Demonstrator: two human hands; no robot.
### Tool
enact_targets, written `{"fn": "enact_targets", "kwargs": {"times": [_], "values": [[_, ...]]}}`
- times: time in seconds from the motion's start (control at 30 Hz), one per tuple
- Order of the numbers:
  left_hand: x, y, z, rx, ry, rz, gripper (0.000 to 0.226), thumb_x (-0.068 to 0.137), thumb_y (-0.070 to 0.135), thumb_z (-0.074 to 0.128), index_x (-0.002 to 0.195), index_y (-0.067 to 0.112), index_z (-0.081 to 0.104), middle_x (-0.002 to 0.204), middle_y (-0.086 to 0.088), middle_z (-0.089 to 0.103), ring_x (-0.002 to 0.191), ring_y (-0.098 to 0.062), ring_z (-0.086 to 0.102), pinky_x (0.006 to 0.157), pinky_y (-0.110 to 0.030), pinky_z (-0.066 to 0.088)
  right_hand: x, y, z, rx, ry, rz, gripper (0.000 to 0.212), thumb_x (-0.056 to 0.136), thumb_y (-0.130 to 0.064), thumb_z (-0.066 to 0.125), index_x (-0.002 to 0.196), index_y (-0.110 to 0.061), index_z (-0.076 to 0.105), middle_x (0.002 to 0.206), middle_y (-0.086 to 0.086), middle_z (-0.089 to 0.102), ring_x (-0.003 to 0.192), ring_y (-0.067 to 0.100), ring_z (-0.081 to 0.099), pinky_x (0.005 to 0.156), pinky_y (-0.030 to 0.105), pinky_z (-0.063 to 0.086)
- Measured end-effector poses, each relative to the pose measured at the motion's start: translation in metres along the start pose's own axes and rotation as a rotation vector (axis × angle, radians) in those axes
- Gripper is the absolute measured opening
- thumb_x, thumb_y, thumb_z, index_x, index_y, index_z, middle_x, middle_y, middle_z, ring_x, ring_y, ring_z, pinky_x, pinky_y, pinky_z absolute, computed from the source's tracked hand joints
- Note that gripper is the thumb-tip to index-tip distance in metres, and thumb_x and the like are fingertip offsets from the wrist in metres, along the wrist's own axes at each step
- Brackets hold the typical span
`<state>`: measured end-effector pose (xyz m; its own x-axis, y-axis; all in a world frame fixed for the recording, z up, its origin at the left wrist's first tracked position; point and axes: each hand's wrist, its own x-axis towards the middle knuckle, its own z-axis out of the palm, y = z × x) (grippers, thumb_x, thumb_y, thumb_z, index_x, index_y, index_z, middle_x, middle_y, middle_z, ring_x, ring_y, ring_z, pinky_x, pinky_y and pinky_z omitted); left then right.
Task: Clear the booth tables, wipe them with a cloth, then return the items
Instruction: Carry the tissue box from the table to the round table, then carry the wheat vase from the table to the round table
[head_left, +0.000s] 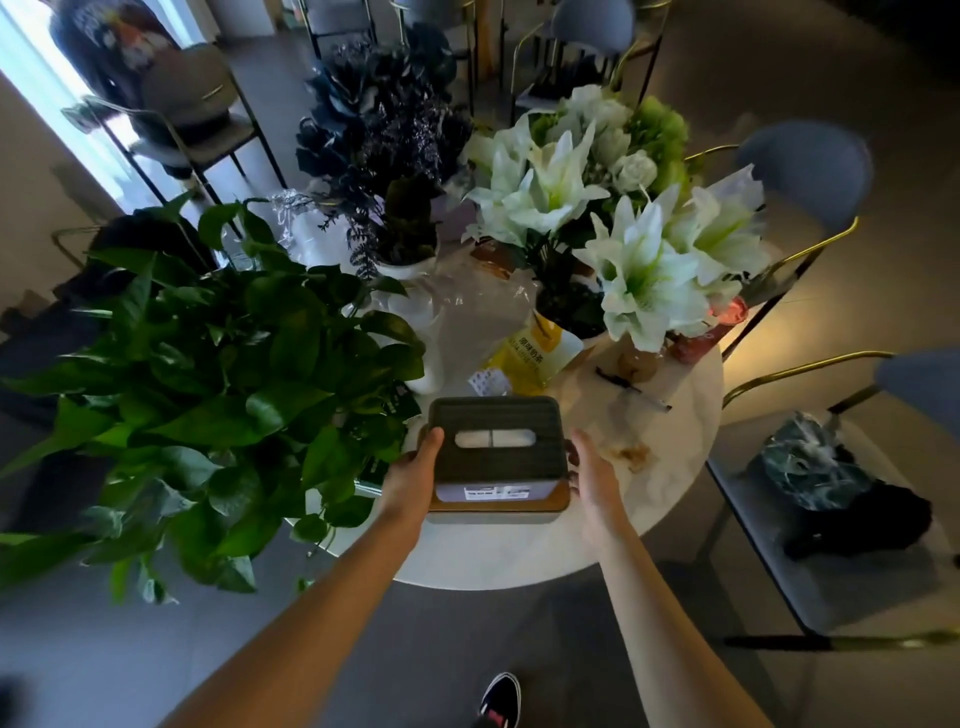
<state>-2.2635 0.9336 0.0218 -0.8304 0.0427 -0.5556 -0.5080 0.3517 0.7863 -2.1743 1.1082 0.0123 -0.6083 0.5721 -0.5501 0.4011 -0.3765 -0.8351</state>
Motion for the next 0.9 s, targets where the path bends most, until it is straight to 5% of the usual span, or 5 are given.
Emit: {"fn": "enact_targets", "kwargs": {"times": [0.1, 0.23, 0.4, 0.57, 0.9], "values": [[-0.014, -0.007, -0.006, 0.309, -0.031, 0.180, 0.047, 0.104, 0.050, 0.041, 0.135, 0.016, 0.051, 0.126, -0.007, 0.054, 0.123, -0.027, 0.050, 0.096, -0.033, 0.035, -0.025, -0.008, -0.001, -0.026, 0.063, -0.092, 0.014, 0.105, -0.033, 0.047, 0.094, -0.029, 0.056, 0.099, -0.006, 0.058, 0.101, 0.012, 0.052, 0.098, 0.030, 0.041], [-0.049, 0.001, -0.016, 0.442, -0.009, 0.418, 0.069, 0.089, 0.070, 0.027, 0.139, 0.026, 0.044, 0.132, -0.003, 0.049, 0.121, -0.026, 0.047, 0.098, -0.048, 0.045, -0.068, -0.009, 0.008, -0.002, 0.083, -0.267, 0.030, 0.106, -0.026, 0.044, 0.131, -0.017, 0.057, 0.116, -0.010, 0.054, 0.110, 0.005, 0.050, 0.086, 0.006, 0.039], [-0.095, 0.016, -0.032, 0.143, -0.272, 0.556, 0.033, 0.105, 0.040, 0.043, 0.132, 0.022, 0.053, 0.125, -0.006, 0.054, 0.103, -0.014, 0.060, 0.065, -0.008, 0.047, -0.131, -0.010, 0.026, 0.168, 0.081, -0.367, 0.013, 0.103, -0.033, 0.049, 0.113, -0.034, 0.057, 0.109, -0.015, 0.064, 0.105, 0.004, 0.061, 0.086, 0.024, 0.048], [-0.134, 0.004, -0.064, -0.013, -0.481, 0.692, 0.024, 0.104, 0.033, 0.049, 0.115, 0.022, 0.067, 0.117, -0.002, 0.068, 0.108, -0.014, 0.065, 0.087, -0.030, 0.056, -0.203, 0.010, 0.035, 0.231, 0.127, -0.469, 0.018, 0.103, -0.032, 0.046, 0.117, -0.033, 0.057, 0.121, 0.000, 0.065, 0.113, 0.015, 0.061, 0.091, 0.028, 0.048], [-0.234, -0.085, -0.107, 0.080, -0.982, 0.659, 0.029, 0.095, 0.037, 0.048, 0.101, 0.016, 0.067, 0.096, -0.012, 0.072, 0.087, -0.024, 0.068, 0.078, -0.038, 0.054, -0.372, 0.129, 0.027, 0.449, 0.551, -0.385, 0.021, 0.105, -0.027, 0.047, 0.120, -0.022, 0.062, 0.110, 0.000, 0.070, 0.103, 0.017, 0.066, 0.091, 0.038, 0.053]]}}
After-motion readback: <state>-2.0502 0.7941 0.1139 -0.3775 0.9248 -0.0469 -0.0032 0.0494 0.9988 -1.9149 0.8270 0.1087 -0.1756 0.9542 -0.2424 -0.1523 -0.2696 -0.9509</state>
